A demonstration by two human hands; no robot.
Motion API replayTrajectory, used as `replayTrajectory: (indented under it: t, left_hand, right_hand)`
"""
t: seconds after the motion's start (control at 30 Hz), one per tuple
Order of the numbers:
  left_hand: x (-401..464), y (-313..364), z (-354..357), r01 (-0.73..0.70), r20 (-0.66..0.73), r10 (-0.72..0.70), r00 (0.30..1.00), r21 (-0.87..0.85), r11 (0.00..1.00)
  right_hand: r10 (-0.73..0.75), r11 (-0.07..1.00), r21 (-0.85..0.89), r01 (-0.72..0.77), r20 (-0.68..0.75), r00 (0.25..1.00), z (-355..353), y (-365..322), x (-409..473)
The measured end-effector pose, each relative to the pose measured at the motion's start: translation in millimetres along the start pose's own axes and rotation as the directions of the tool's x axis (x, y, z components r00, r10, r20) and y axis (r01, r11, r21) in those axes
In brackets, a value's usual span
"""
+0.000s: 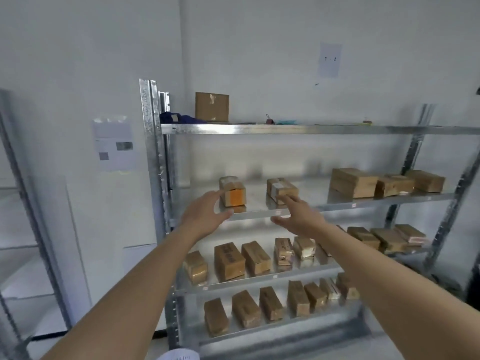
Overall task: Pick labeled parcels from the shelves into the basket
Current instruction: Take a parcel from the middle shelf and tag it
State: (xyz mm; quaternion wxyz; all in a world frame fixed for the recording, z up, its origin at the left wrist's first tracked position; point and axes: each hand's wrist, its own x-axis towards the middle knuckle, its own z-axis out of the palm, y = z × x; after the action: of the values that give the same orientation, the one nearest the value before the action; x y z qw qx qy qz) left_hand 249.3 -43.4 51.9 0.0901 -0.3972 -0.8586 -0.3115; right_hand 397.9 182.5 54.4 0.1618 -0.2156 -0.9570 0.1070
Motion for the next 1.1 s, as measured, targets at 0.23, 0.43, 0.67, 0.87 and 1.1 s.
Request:
replayTrajectory:
  t: [0.23, 0.43, 0.67, 0.87, 1.1]
  left_hand:
    - [49.4, 117.0, 73.2, -0.014, 0.012, 0.015, 1.0, -0.089, 0.996]
    - [75.2, 189.9, 141.2, -0.044, -0.028, 0.04, 0.999, -0.147, 0.988]
    - [133.4, 227.7, 188.2, -0.02, -0.007, 0.02, 1.0, -0.097, 0.995]
    - [197.2, 234.8, 233.1, -0.004, 0.017, 0.005, 1.0, -0.087, 0.996]
    - [306.0, 246.7, 299.1, 0.021, 0.047, -0.016, 0.999, -0.126, 0.992]
  right_hand:
    - [0.032, 0.998, -0.047, -0.033, -0.022, 0.999, -70.2, 139.9, -2.1]
    - [0.058, 0.997, -0.051, -0.058, 0.0, 0.998, -101.2, 236.8, -2.3]
    - [0.045, 0.998, -0.047, -0.045, 0.002, 0.999, -112.9, 304.8, 27.9]
    - [0.037, 0.998, -0.052, -0.036, 0.008, 0.999, -109.4, 355.4, 83.3]
    - [0.07, 0.991, -0.117, -0.063, 0.053, 0.996, -106.3, 425.3, 179.4]
